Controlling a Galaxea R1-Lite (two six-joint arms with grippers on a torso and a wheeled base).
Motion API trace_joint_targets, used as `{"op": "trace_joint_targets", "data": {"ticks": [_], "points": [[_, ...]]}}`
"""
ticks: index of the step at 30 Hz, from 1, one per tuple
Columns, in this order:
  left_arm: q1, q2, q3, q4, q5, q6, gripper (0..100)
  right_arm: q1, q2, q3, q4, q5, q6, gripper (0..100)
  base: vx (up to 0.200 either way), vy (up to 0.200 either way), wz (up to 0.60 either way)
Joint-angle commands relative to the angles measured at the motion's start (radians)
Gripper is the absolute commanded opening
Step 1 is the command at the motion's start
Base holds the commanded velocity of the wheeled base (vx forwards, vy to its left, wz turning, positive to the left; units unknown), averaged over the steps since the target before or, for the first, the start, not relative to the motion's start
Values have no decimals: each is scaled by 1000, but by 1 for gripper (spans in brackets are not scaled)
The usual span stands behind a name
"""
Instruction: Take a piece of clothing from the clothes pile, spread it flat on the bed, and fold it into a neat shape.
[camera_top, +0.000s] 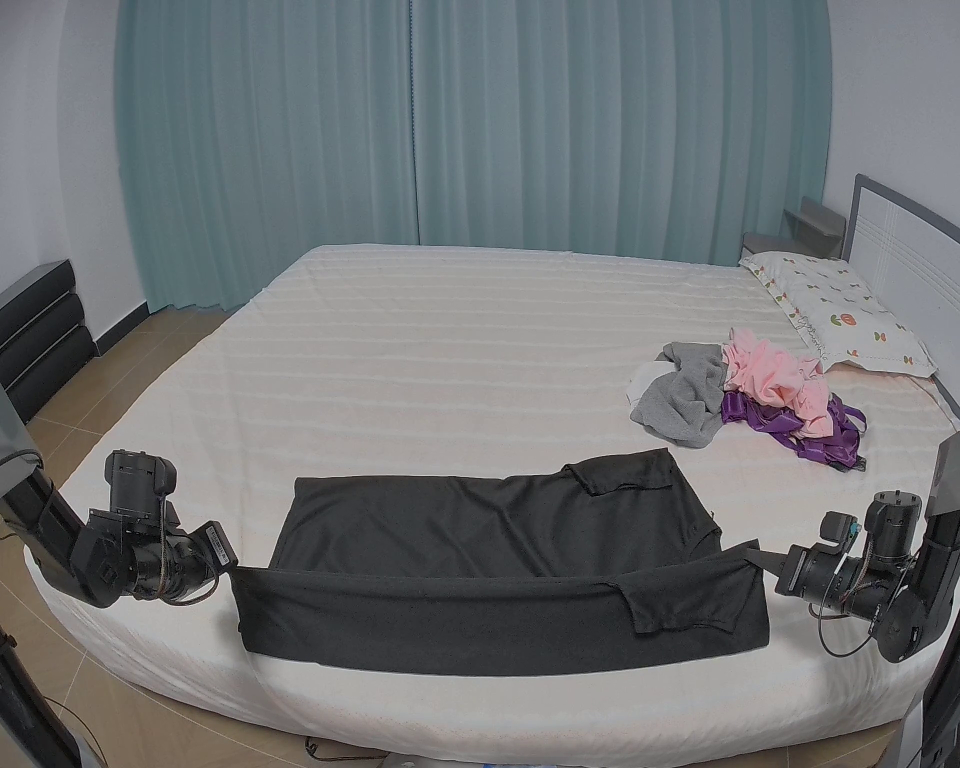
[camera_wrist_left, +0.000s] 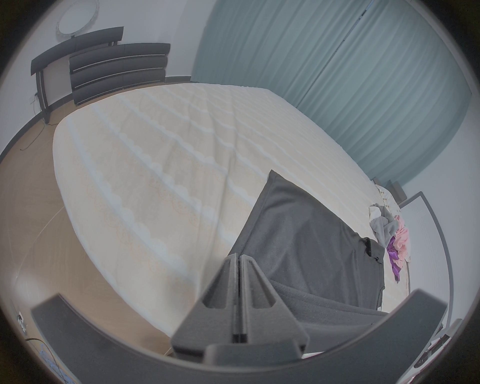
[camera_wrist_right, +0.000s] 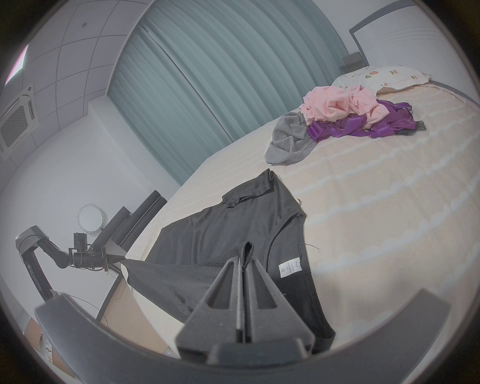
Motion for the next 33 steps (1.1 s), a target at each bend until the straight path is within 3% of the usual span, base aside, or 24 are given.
{"op": "trace_joint_targets", "data": {"ticks": [1,18,33], "points": [[-4,5,-6,6,1,2,0,2,23,-25,2,0,1,0,0,0,0],[-28,276,-161,-10,1,-12,0,15,204,-214,29,-12,5,0,0,0,0],[-44,313,-212,-10,1,-55,0,39,310,-287,29,-14,6,0,0,0,0]]}}
